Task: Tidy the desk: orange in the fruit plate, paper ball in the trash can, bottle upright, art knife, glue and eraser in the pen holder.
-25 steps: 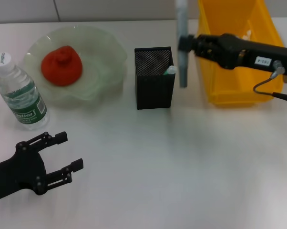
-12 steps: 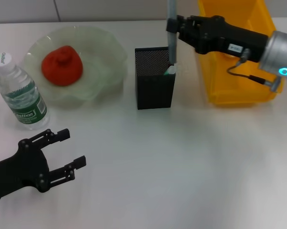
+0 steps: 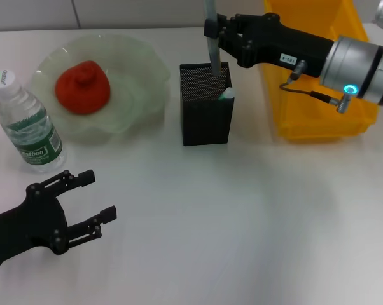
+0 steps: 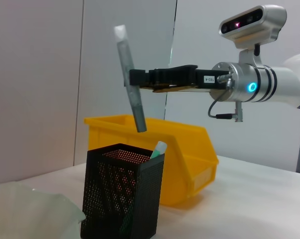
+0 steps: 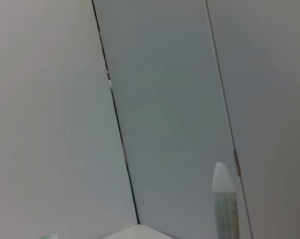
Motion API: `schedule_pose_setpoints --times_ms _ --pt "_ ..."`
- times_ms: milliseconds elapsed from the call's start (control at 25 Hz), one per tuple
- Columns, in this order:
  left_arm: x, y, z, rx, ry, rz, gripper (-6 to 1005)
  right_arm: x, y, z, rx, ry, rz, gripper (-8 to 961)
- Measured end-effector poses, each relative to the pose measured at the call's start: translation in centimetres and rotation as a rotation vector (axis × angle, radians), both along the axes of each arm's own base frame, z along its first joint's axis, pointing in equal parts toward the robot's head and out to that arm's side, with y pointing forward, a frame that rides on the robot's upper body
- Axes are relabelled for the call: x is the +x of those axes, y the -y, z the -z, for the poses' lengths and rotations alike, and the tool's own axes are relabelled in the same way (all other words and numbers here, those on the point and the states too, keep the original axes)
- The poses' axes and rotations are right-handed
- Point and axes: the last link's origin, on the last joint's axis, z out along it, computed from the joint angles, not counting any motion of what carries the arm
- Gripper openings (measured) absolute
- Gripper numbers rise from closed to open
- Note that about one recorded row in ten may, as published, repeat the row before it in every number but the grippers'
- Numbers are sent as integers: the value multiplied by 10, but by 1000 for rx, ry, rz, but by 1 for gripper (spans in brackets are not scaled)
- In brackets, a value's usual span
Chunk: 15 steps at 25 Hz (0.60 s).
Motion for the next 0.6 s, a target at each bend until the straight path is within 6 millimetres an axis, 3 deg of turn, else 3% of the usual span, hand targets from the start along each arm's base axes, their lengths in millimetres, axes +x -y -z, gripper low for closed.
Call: schedule_pose_setpoints --times_ms 600 --pt "0 0 0 7 5 -5 759 3 -1 15 42 90 -32 131"
